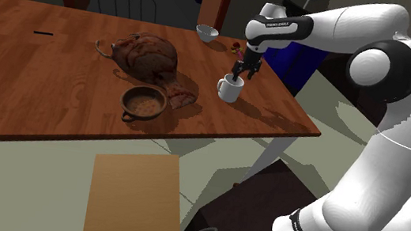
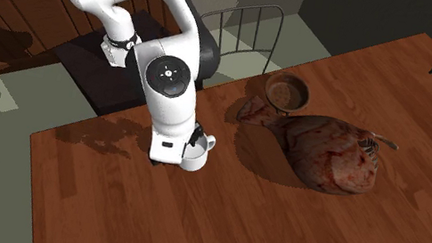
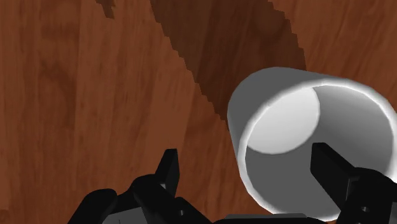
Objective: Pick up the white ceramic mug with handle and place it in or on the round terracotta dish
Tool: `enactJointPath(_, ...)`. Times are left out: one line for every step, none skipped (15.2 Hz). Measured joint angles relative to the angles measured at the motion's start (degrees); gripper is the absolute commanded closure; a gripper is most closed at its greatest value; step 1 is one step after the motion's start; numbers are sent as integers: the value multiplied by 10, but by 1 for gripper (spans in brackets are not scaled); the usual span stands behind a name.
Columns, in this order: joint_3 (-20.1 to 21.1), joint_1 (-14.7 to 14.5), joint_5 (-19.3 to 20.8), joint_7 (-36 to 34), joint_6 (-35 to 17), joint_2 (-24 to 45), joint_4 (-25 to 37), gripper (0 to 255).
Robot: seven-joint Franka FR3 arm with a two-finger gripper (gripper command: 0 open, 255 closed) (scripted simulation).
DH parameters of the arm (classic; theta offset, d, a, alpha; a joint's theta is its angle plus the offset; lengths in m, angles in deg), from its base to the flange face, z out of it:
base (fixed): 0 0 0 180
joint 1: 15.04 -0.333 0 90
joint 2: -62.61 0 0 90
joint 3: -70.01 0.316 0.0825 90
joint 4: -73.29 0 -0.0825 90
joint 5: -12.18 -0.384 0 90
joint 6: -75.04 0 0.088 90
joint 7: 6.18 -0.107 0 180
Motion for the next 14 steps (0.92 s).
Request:
enactJointPath(0,0,0,-1,-7,2,-5,0)
enactJointPath(1,0,-1,0,-13,5,-8,0)
enactJointPath(1,0,-2,1,-18,8,-10,0)
enactJointPath(1,0,-2,1,-21,9,-12,0)
enactJointPath(1,0,-2,1,-23,9,-13,0)
enactJointPath(1,0,-2,1,-23,10,-14,0)
enactJointPath(1,0,-2,1,-24,10,-14,0)
enactJointPath(1,0,-2,1,-24,10,-14,0)
enactJointPath(1,0,-2,1,-24,10,-14,0)
enactJointPath(1,0,-2,1,-24,10,-14,255)
enactJointPath(1,0,-2,1,-24,10,-14,255)
enactJointPath(1,0,-2,1,-24,10,-14,255)
enactJointPath(1,0,-2,1,-24,10,-14,255)
enactJointPath(1,0,-2,1,-24,10,-14,255)
